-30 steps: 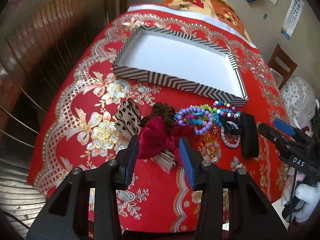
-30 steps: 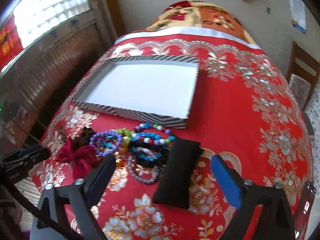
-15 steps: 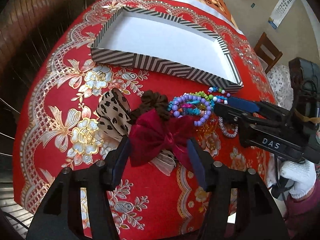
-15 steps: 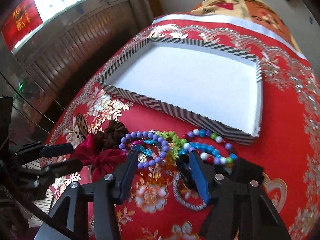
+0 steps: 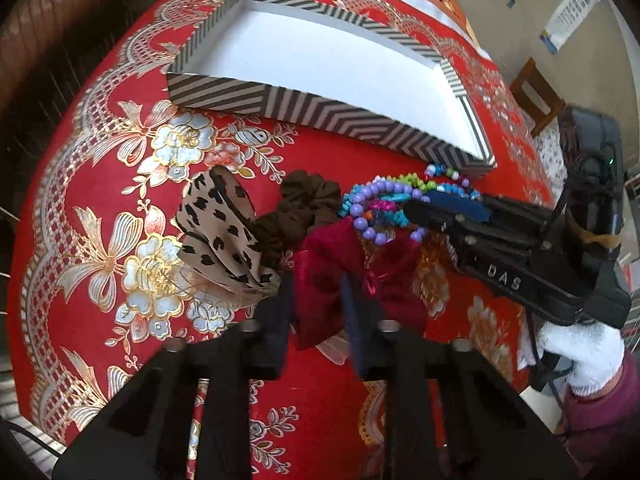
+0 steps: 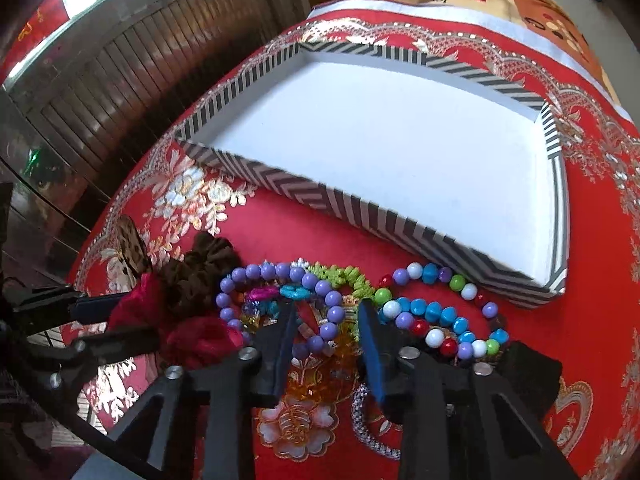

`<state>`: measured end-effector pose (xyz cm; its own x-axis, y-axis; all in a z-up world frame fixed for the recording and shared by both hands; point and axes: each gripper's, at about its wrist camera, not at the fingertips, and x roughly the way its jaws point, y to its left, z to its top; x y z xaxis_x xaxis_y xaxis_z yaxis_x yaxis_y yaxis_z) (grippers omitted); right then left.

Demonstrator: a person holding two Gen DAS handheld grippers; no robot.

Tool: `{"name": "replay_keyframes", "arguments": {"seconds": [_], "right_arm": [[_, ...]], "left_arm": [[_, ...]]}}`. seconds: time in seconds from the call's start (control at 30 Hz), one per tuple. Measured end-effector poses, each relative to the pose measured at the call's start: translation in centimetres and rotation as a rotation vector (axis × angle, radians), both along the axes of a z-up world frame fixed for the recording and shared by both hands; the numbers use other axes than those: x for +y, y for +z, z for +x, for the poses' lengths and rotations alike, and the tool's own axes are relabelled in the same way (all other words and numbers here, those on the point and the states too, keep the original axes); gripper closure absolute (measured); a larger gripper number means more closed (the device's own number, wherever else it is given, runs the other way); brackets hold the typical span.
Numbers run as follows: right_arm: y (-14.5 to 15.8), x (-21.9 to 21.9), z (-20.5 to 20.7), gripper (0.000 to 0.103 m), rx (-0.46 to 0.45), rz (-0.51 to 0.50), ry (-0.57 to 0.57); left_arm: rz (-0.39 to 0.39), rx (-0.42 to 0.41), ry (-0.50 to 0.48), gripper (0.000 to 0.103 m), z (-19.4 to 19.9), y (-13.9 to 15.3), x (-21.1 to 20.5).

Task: Organize jewelry
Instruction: 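Grasp the red satin bow with the left tool while the right tool grasps the purple bead bracelet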

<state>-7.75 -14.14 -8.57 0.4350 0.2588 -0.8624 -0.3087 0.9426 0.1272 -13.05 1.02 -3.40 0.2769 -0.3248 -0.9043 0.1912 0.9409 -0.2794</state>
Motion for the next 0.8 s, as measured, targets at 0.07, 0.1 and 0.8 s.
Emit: {"name": "replay_keyframes", "arguments": {"seconds": [0.07,0.1,0.8], "right_arm": [[0.0,0.0,0.0,0.089,0.001,0.015,0.003],[0.2,0.0,0.0,0.094,-0.002,0.015,0.001],[10.7,-2.0,-3.4,0.094,-0.232,0.142,0.017]], "left_arm": [[-0.001,-0.001,-0.002,0.091,-0.1,0.0,-0.2],[-0.002,-0.003,-0.002,0.094,-0.1,0.1,-0.2],[-0.034,-0.211,0.058,0.097,0.0,9.5,1.5]]}}
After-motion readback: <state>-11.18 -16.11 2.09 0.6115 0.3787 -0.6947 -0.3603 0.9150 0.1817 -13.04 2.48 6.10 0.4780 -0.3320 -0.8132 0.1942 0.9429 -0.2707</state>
